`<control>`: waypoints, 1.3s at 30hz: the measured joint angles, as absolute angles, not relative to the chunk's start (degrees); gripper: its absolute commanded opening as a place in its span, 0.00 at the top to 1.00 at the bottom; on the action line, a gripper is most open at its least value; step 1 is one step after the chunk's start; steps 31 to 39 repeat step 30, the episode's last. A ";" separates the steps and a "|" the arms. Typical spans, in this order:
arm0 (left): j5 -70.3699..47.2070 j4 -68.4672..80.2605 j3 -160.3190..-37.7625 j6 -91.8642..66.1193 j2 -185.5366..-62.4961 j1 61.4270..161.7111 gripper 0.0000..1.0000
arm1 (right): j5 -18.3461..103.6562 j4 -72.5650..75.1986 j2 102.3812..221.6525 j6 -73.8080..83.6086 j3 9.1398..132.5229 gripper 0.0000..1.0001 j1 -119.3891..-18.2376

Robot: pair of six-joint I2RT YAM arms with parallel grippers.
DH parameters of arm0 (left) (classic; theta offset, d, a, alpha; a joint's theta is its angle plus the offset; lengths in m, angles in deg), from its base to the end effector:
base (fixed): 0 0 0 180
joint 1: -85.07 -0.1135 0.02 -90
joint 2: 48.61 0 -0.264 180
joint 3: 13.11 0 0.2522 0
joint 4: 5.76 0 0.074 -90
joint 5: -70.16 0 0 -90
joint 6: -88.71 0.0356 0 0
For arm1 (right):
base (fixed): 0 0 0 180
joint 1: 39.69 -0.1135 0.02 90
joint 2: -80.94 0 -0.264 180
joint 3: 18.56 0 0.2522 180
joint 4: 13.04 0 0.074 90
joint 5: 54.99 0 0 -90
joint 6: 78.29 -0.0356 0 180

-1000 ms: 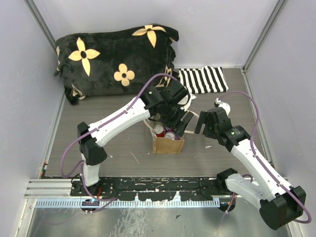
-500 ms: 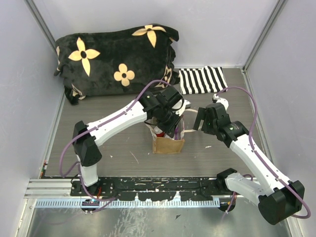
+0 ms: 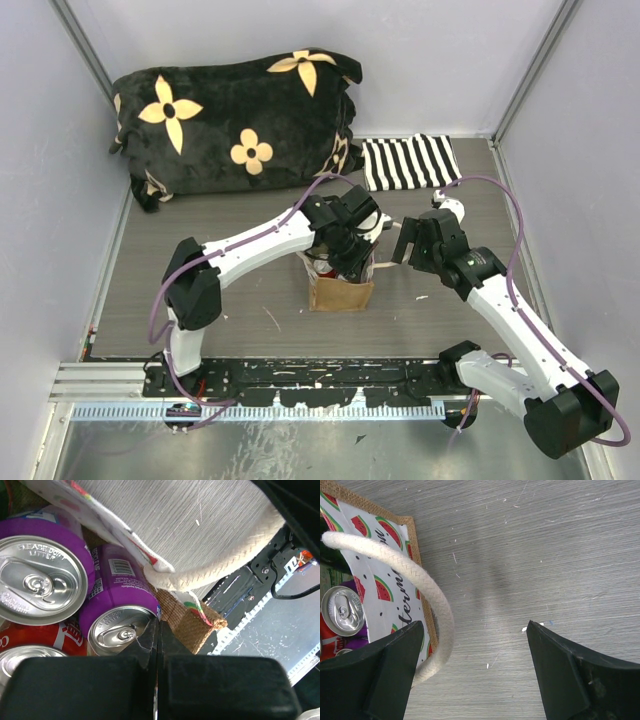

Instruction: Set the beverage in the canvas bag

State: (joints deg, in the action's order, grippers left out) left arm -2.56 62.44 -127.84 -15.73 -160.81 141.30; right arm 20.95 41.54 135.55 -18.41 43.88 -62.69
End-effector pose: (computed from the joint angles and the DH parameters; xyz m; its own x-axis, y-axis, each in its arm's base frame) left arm 0.2226 -0.3519 0.2707 -0.7054 0.6265 -0.3315 0.7083 0.6044 -0.3648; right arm 0.1795 0.0668 0.2840 -0.6932 0.2346 -0.6815 0.1411 0.9714 0.1908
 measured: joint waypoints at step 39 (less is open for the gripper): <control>-4.60 62.78 -141.39 -7.47 -142.61 130.02 0.02 | 21.04 38.57 133.58 -16.82 55.93 0.00 -62.69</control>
